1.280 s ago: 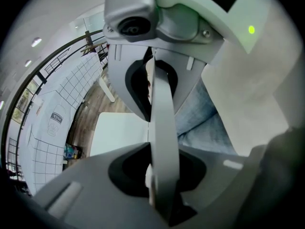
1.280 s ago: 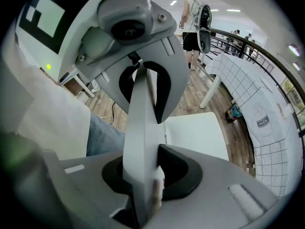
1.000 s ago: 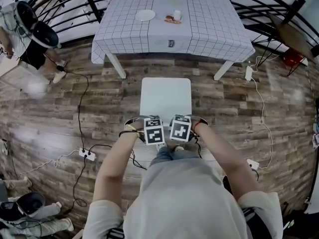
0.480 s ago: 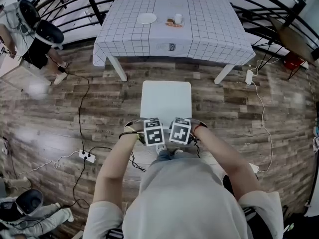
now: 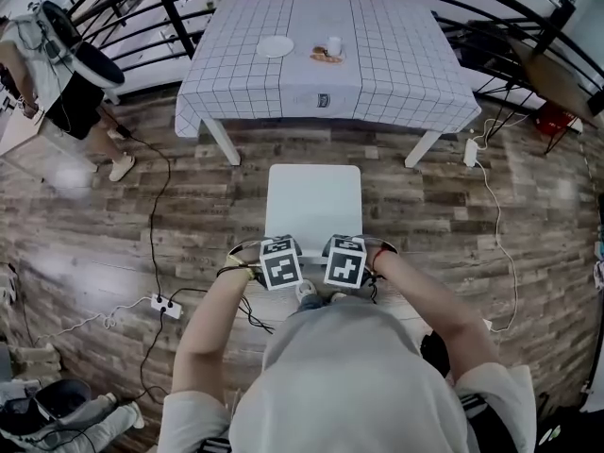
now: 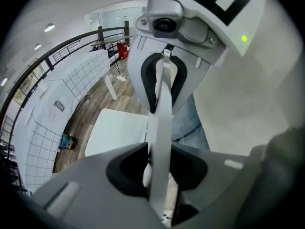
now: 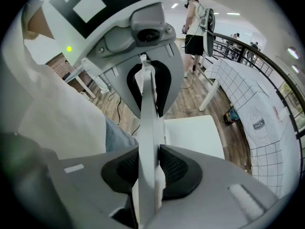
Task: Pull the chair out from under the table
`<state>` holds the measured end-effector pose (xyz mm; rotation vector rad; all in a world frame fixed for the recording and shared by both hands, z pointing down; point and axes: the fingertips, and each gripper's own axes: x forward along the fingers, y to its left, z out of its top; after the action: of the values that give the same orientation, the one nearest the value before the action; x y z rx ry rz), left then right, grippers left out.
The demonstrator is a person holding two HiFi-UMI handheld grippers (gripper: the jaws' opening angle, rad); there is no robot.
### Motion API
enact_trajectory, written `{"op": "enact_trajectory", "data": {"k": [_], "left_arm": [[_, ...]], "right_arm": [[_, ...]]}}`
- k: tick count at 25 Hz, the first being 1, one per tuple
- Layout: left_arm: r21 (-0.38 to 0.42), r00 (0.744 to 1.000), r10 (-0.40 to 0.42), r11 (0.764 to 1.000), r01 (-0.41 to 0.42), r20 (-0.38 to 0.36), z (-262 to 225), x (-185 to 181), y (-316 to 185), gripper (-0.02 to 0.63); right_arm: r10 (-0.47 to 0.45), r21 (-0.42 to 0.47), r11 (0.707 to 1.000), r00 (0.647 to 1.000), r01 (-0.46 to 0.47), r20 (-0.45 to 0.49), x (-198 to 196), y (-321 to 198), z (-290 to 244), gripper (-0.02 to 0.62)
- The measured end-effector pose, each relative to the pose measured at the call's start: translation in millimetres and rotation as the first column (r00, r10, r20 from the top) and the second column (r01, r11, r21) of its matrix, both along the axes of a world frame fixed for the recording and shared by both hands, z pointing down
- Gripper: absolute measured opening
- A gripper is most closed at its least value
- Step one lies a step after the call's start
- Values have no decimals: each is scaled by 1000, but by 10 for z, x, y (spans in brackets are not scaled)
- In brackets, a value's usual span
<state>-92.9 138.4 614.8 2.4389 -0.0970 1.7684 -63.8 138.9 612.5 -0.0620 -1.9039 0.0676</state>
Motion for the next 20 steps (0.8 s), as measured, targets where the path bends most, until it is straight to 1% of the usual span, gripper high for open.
{"op": "enact_trajectory", "data": {"k": [3,7,9,12,16,20], "left_arm": [[2,1000,2,1000,-2,3,-97,-28,13,101],[-4,1000,4,1000,-4,12,-212,-50,23,101],[-3,1000,3,1000,-3,12,-261,-61,21,101],[-2,1000,-8,1000,8,7,-343,-82,-2,101],[-8,1000,-15,1000,15,14,-406,-98,9,101],[-18,999,-34,999,34,2,-486,-117,-3,100]], "right_arm": [[-28,0,1000,1000,28,4,26,18,-118,91],[-38,-10,999,999,38,20,65,25,-283,87],[-37,-14,999,999,37,37,74,16,-363,76],[-32,-21,999,998,33,53,88,0,-448,75],[-27,-4,1000,997,27,75,87,-25,-556,43],[-17,15,1000,997,16,80,104,-95,-617,26]]}}
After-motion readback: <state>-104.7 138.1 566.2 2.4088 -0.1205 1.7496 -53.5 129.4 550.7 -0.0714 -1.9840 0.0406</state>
